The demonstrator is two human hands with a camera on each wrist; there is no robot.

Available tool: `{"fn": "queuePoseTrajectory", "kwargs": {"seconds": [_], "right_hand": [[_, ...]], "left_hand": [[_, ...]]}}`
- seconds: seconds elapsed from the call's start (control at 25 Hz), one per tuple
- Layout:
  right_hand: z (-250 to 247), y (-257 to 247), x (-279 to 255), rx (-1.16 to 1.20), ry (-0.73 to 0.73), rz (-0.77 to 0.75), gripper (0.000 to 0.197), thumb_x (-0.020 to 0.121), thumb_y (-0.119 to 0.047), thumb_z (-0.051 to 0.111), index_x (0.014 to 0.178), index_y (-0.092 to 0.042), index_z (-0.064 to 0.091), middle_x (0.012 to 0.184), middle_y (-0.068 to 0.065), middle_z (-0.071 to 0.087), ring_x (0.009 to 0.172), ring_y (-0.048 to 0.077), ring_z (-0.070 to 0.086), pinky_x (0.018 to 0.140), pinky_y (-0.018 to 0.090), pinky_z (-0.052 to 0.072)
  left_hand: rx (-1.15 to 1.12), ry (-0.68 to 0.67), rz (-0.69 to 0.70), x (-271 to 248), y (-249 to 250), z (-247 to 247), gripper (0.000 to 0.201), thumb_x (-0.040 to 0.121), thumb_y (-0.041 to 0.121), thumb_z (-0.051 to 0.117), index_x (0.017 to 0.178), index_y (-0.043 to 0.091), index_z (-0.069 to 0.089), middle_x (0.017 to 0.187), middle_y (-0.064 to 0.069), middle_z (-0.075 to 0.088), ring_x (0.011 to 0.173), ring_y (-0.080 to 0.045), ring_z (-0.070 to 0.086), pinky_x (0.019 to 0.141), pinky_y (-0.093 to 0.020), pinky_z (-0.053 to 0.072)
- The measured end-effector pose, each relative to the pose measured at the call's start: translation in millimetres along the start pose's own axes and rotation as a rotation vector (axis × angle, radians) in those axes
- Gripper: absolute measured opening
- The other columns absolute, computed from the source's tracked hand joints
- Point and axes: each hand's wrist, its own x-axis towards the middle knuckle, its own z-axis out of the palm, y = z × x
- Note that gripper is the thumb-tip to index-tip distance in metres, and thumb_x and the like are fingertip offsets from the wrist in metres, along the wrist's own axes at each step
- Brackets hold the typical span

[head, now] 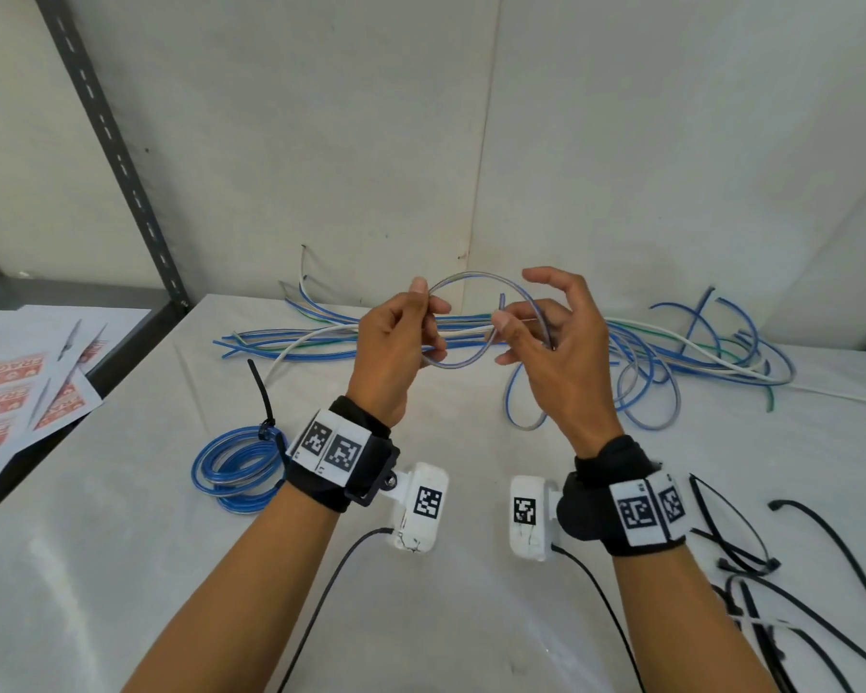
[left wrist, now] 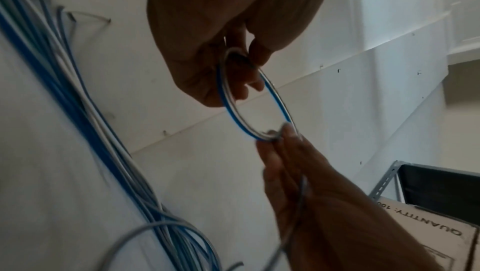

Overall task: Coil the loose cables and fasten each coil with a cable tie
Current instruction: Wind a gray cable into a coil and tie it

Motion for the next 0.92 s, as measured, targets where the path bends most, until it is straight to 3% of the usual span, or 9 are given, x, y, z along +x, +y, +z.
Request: {"fn": "queuePoseTrajectory", "kwargs": {"seconds": [0.12,0.2,0.36,0.44,0.52,0.6,0.68,0.8,0.92], "right_hand": [[-11,1,7,-0.029,-0.007,-0.046,0.017,0.094,-0.007,0.071,0.110,-0.008,0.066,0.087,0.013,0.073,0.071,0.025,0.071,0.054,0.031,0.053],[-15,2,9,-0.039,-0.062,-0.041,0.010,0.093,-0.007,0.071,0.103,-0.009,0.073,0.086,0.011,0.075,0.070,0.025,0.070,0.054,0.032,0.053],[-14,-1,5,-0.046,-0.179,-0.014,0.009,0.089,-0.005,0.075,0.096,-0.011,0.075,0.085,0.012,0.076,0.072,0.029,0.070,0.051,0.028,0.052],[-16,-3,5,-0.075,-0.214,0.014,0.008,0.086,-0.006,0.078,0.091,-0.010,0.073,0.080,0.012,0.075,0.068,0.025,0.070,0.050,0.027,0.050],[-21,-4,4,-0.120,-0.269,0.041,0.009,0.084,-0.008,0.081,0.087,-0.009,0.072,0.075,0.012,0.074,0.066,0.022,0.070,0.050,0.026,0.049],[-23,-6,4,-0.144,-0.330,0.055,0.009,0.083,-0.009,0.082,0.085,-0.010,0.073,0.074,0.013,0.074,0.065,0.022,0.070,0.052,0.026,0.050],[-24,-8,5,-0.137,-0.277,0.042,0.008,0.084,-0.008,0.081,0.084,-0.011,0.073,0.075,0.012,0.074,0.067,0.024,0.071,0.055,0.028,0.054],[-34,-11,10,-0.072,-0.069,0.018,0.004,0.087,-0.007,0.077,0.090,-0.008,0.074,0.079,0.011,0.076,0.071,0.023,0.074,0.061,0.031,0.060],[-24,-10,6,0.005,-0.160,0.066,0.008,0.090,-0.005,0.073,0.098,-0.009,0.072,0.087,0.010,0.077,0.073,0.024,0.074,0.056,0.029,0.058]], "left_hand": [[0.126,-0.090,0.022,4,3,-11,0.031,0.109,0.027,0.044,0.111,0.012,0.071,0.068,-0.002,0.051,0.062,-0.017,0.052,0.066,-0.030,0.053],[0.147,-0.181,0.077,4,5,-14,0.032,0.108,0.027,0.045,0.115,0.011,0.072,0.072,0.000,0.047,0.062,-0.015,0.047,0.062,-0.029,0.050],[0.261,-0.333,0.081,-1,8,-12,0.025,0.102,0.028,0.060,0.112,0.011,0.074,0.067,0.010,0.047,0.062,-0.012,0.038,0.054,-0.025,0.037],[0.287,-0.386,0.039,-2,11,-14,0.021,0.097,0.023,0.066,0.104,0.005,0.075,0.068,0.004,0.060,0.061,-0.012,0.047,0.055,-0.024,0.044],[0.308,-0.441,0.015,-2,14,-17,0.018,0.093,0.019,0.070,0.100,0.004,0.077,0.080,-0.012,0.072,0.069,-0.015,0.061,0.068,-0.031,0.059],[0.333,-0.484,0.018,-2,15,-20,0.014,0.091,0.018,0.072,0.096,0.006,0.078,0.086,-0.016,0.075,0.074,-0.018,0.066,0.077,-0.037,0.062],[0.317,-0.430,0.050,-1,17,-22,0.013,0.091,0.017,0.072,0.095,0.005,0.077,0.086,-0.017,0.075,0.074,-0.019,0.067,0.079,-0.039,0.060],[0.130,-0.208,0.086,7,19,-31,0.012,0.093,0.012,0.070,0.095,0.001,0.075,0.080,-0.012,0.074,0.066,-0.019,0.066,0.074,-0.035,0.061],[-0.020,-0.133,0.086,10,21,-30,0.014,0.094,0.012,0.066,0.100,0.001,0.072,0.080,-0.008,0.073,0.064,-0.016,0.065,0.072,-0.033,0.061]]}}
